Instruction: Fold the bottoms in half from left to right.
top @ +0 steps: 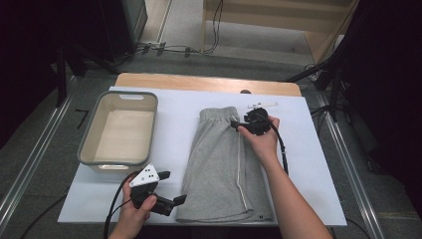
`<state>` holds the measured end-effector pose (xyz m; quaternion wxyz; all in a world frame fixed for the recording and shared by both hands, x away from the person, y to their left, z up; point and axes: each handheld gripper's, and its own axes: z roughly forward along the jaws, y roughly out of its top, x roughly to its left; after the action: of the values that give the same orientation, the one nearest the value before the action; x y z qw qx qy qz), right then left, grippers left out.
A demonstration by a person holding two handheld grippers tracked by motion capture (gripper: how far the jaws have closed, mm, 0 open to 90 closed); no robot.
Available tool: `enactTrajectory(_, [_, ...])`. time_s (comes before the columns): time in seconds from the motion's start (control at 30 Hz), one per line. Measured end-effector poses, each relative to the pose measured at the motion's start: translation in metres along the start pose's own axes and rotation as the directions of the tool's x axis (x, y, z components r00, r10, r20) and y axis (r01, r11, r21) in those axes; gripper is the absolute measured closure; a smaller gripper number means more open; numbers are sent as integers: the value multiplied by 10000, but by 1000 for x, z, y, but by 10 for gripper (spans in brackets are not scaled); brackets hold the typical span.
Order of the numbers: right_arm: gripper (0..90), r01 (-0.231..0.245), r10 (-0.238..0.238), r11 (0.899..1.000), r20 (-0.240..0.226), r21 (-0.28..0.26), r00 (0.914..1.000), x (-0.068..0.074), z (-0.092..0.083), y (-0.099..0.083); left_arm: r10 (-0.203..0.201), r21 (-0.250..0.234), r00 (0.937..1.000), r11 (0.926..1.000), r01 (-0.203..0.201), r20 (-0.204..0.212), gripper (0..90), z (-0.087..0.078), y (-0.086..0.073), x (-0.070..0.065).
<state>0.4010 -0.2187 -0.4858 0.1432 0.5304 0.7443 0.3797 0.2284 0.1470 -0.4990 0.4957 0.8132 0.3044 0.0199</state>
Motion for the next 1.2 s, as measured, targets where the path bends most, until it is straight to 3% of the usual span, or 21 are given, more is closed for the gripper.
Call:
enactTrajectory(0.1, [257,199,-198,9996,41,-189,9998,4,-17,-7,-44,-18,10000,10000,44,13,0,0,0,0])
enactTrajectory(0.27, [287,616,-616,9979,-18,-177,9981,16,-44,-28,-74,-86,10000,9999,75,25,0,0,1,-1])
enactTrajectory(0.47, [360,643,-654,9977,-519,-225,9965,33,-75,-68,-83,-62,10000,9999,83,33,0,1,0,-1])
enactTrajectory(0.63, [374,786,-795,9968,-574,-165,9952,47,-96,-98,-119,-14,9999,9999,119,42,0,2,-1,-2])
enactTrajectory(0.83, [431,1076,-1072,9942,-772,8,9912,64,-113,-126,-107,36,9999,9999,107,57,0,4,-1,-4])
enactTrajectory(1.0, [494,820,-788,9964,-1250,208,9890,73,-119,-143,-91,84,9999,9999,90,106,0,5,-1,-7])
enactTrajectory(1.2, [559,812,-763,9958,-1083,415,9912,85,-131,-161,-13,101,9999,9999,12,127,0,4,-1,-12])
